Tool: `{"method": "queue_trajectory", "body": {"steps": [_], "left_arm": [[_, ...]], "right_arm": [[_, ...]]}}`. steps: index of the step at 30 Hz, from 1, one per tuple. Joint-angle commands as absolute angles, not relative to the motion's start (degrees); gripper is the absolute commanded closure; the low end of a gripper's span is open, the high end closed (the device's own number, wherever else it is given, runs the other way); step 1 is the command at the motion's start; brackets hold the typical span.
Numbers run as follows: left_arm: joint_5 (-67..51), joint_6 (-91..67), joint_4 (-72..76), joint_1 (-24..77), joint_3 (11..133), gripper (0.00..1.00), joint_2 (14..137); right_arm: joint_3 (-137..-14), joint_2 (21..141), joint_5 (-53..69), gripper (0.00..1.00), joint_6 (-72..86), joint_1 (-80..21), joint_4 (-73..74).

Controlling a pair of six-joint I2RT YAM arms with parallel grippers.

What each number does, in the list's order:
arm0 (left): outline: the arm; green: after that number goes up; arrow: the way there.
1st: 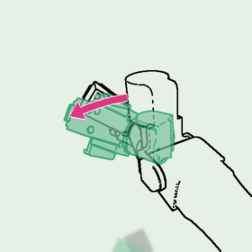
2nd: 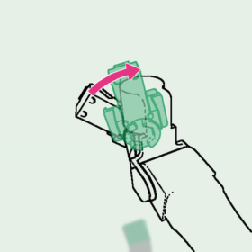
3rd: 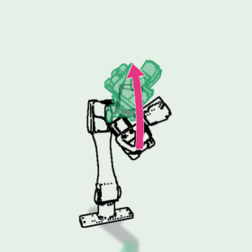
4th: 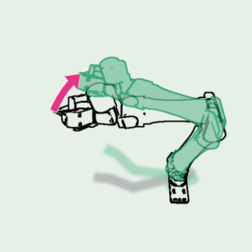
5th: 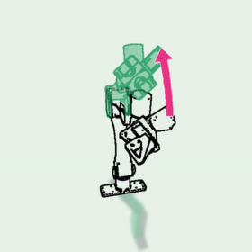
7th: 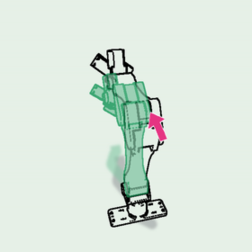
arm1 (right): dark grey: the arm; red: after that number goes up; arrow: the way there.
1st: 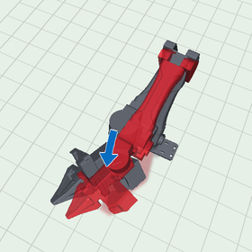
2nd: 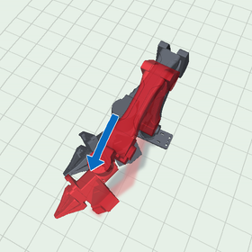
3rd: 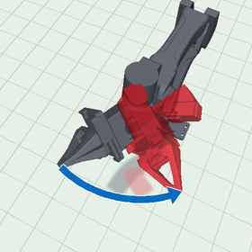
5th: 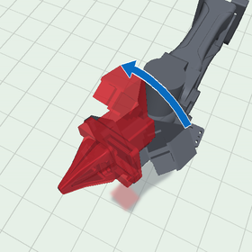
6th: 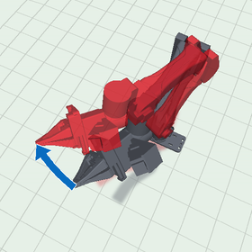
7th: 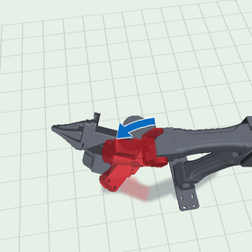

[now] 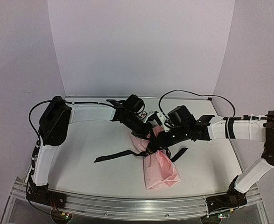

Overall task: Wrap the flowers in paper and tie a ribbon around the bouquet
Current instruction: Cross the ribbon over the folded bouquet.

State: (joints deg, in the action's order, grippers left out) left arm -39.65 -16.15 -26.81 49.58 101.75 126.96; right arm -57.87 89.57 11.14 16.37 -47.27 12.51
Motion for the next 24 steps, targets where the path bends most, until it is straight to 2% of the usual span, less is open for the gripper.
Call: {"method": "queue_trajectory", "body": {"steps": [1, 9, 14, 18, 22, 24], "left_arm": [[-37.5, -21.5, -21.3, 51.1, 100.9, 1.0, 127.1], [-30.6, -27.9, -15.7, 53.1, 98.2, 1.0, 127.7], [-26.7, -33.2, -10.5, 53.3, 94.8, 1.0, 126.7], [-25.9, -35.1, -7.6, 53.3, 92.7, 1.0, 126.3], [-26.3, -34.4, -7.9, 53.3, 92.9, 1.0, 126.5], [-26.8, -34.1, -8.7, 53.3, 93.9, 1.0, 127.2]], "right_arm": [[-57.2, 86.7, 8.2, 0.97, 17.3, -47.1, 13.7], [-53.6, 82.9, 7.1, 0.96, 17.4, -47.1, 14.1], [-53.1, 81.1, 8.2, 0.9, 18.1, -47.1, 14.9], [-52.3, 79.7, 9.9, 0.78, 19.0, -47.1, 15.4], [-51.9, 79.1, 12.7, 0.57, 17.2, -47.2, 15.3], [-52.3, 79.6, 13.2, 0.51, 15.5, -47.2, 15.2]]}}
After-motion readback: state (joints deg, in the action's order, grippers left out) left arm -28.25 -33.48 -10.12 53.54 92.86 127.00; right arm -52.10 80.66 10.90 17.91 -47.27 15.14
